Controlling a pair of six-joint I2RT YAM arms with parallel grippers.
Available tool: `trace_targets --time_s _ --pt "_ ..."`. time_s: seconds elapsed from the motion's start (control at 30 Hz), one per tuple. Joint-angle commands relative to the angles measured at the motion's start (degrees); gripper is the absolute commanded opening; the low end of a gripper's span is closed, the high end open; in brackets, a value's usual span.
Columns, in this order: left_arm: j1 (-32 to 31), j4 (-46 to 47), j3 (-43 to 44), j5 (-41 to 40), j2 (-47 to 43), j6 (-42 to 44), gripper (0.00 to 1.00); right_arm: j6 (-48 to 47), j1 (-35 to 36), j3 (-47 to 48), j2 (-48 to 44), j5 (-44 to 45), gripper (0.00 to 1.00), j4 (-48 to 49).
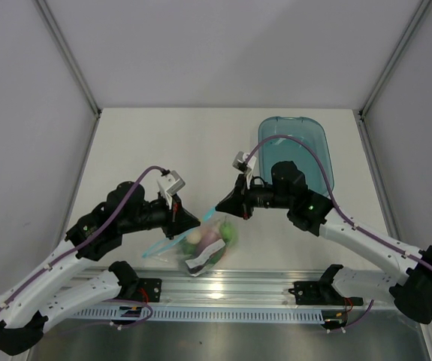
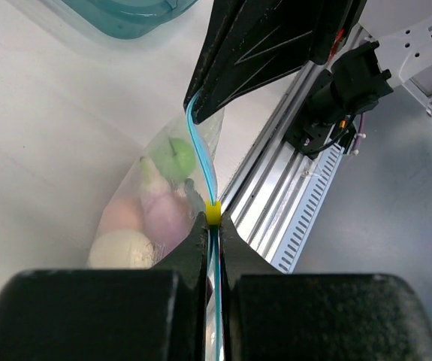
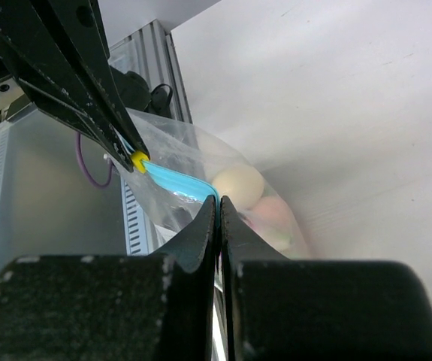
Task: Place the food in the zip-top bag and seal the zipper
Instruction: Zip the zipper food storage bag at the center of the board.
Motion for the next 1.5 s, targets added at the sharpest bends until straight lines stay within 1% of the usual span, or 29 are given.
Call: trace_targets --time_s 0.0,0.03,0.07,0.1,0.13,0.2,0.23,0.33,0.57,0.7,0.73,0.8,0.83,0.93,1.03,1.23,1.33,1.47 --pt "-0.41 -0.76 0.96 2.40 -1.75 0.30 0.00 -3.53 -1.82 0.89 -0.33 -1.29 0.00 -3.32" --pt "-0.41 -0.76 0.96 2.40 -1.67 0.30 0.01 -3.79 -1.91 1.33 0.02 -2.87 0.00 -3.76" --pt "-0.41 -0.67 0.96 2.32 -1.67 0.30 0.01 -4.14 -2.00 1.77 0.29 -5.15 0.04 -4.55" --pt "-0.41 -0.76 0.96 2.31 -1.76 0.30 0.01 -4.67 -2.00 2.47 0.55 -6.30 0.12 -4.82" --pt "-0.50 -0.76 0.79 2.40 -1.76 0.30 0.00 -5.11 -2.00 2.83 0.99 -7.88 0.24 -5.08" --pt "-0.41 -0.76 0.87 2.66 -1.58 0.30 0.01 -6.25 -2.00 4.05 1.17 -8.68 0.36 -5.96" --pt "-0.41 -0.67 0.96 2.84 -1.58 0.21 0.01 -6.86 -2.00 4.58 1.43 -9.03 0.44 -6.31" --pt "-0.41 -0.50 0.87 3.19 -1.49 0.12 0.01 -9.05 -1.83 7.74 2.48 -10.53 0.51 -9.38" --pt "-0.41 -0.50 0.70 3.55 -1.41 0.12 0.01 -15.39 -0.60 16.54 5.38 -10.97 0.53 -17.38" --pt "-0.41 -0.50 0.52 3.89 -1.58 0.12 0.01 -18.55 0.02 20.66 7.75 -14.47 0.55 -22.04" --pt "-0.41 -0.41 0.43 3.98 -1.58 0.12 0.01 -19.43 0.54 22.94 8.54 -14.75 0.55 -25.18" --pt "-0.41 -0.32 0.17 4.16 -1.67 0.03 0.01 -21.88 1.16 25.06 11.08 -15.27 0.55 -28.36" --pt "-0.41 -0.32 0.17 4.25 -1.67 0.12 0.01 -22.86 1.60 26.11 11.97 -15.54 0.54 -31.51" --pt "-0.41 -0.23 -0.01 4.42 -1.67 0.21 0.01 -25.41 3.09 28.84 14.70 -16.42 0.50 -35.57" --pt "-0.41 -0.32 -0.01 4.51 -1.84 0.38 0.01 -26.47 4.41 29.90 15.93 -15.81 0.46 -37.16" --pt "-0.50 -0.24 -0.27 4.78 -2.02 0.39 0.01 -26.65 5.03 30.69 16.81 -15.72 0.40 -37.25" --pt "-0.41 -0.06 -0.45 4.78 -2.11 0.47 0.00 -27.00 5.29 31.13 17.60 -16.24 0.34 -37.95" --pt "-0.41 -0.15 -0.54 4.78 -2.28 0.47 0.00 -26.82 5.73 30.78 17.96 -15.19 0.31 -37.78"
